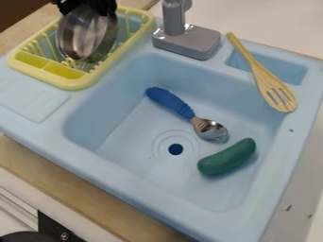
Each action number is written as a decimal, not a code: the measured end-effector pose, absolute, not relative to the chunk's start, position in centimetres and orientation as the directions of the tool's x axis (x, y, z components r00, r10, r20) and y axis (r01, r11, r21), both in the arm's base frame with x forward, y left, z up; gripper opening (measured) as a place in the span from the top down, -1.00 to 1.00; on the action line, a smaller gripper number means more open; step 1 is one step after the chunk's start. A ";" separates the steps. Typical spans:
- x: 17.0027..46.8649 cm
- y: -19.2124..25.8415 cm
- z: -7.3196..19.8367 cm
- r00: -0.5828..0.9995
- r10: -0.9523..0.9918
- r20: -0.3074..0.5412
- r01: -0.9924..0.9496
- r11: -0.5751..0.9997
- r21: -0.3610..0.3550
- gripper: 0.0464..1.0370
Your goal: Take the basin and moved it on the right
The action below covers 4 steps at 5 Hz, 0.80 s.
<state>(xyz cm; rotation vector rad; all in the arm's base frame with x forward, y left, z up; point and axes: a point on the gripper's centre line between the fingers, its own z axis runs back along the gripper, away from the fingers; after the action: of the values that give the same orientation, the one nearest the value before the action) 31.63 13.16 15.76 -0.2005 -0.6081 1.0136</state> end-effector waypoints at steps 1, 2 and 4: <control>31.8 13.3 16.8 0.371 0.847 0.380 -0.715 0.522 -0.465 0.98; 31.9 12.9 17.8 0.356 0.855 0.376 -0.693 0.512 -0.508 0.98; 33.0 11.7 19.2 0.347 0.871 0.347 -0.759 0.478 -0.442 0.98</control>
<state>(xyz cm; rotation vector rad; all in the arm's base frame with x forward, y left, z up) 33.01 11.66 19.23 -0.2182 -0.5883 1.0678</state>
